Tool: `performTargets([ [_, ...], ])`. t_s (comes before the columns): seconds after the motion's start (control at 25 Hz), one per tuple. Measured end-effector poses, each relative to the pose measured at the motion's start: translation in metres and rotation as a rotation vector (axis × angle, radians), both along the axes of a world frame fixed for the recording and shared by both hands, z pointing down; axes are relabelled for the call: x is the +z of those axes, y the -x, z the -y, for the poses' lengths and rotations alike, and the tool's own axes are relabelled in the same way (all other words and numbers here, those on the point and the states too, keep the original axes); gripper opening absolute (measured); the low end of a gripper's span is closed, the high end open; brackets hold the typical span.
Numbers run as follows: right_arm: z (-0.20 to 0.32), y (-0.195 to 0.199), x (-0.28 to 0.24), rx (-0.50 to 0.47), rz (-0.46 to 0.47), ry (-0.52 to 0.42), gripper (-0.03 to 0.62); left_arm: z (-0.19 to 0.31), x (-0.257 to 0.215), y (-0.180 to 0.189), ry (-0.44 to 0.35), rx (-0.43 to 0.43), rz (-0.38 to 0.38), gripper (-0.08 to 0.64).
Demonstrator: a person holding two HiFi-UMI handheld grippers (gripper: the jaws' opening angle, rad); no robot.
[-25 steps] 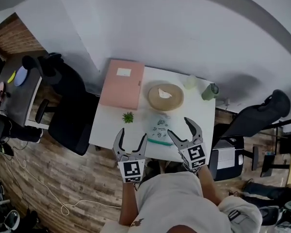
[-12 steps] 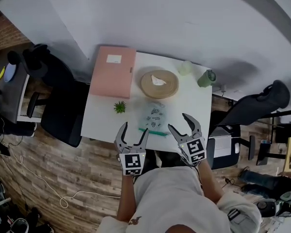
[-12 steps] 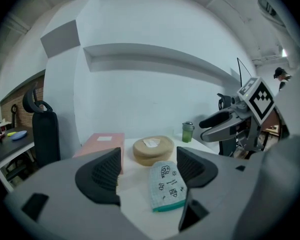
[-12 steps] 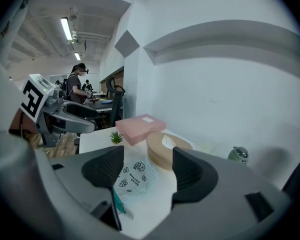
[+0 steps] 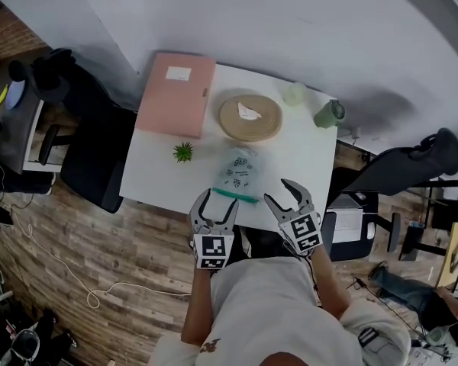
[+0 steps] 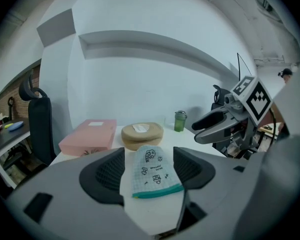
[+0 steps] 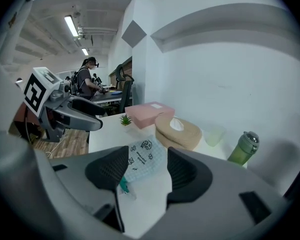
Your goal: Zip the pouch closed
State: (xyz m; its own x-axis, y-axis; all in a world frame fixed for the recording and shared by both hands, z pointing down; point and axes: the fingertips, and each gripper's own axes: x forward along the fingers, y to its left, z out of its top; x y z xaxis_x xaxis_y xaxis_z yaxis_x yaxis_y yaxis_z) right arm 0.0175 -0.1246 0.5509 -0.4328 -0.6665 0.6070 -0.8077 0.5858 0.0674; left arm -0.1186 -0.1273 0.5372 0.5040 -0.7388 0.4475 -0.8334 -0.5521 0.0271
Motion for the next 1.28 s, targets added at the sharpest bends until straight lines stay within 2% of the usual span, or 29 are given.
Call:
performTargets([
  [0.64,-0.029,-0.011,0.072,-0.2,-0.054,0.13,0.212,-0.038,0.077,-0.049,0.157,-0.014,0.023,0.247],
  [1.28,-0.044,-0.002,0.124,-0.388,-0.107,0.212,0.164,-0.062,0.134,-0.089,0.273,0.04,0.07,0.19],
])
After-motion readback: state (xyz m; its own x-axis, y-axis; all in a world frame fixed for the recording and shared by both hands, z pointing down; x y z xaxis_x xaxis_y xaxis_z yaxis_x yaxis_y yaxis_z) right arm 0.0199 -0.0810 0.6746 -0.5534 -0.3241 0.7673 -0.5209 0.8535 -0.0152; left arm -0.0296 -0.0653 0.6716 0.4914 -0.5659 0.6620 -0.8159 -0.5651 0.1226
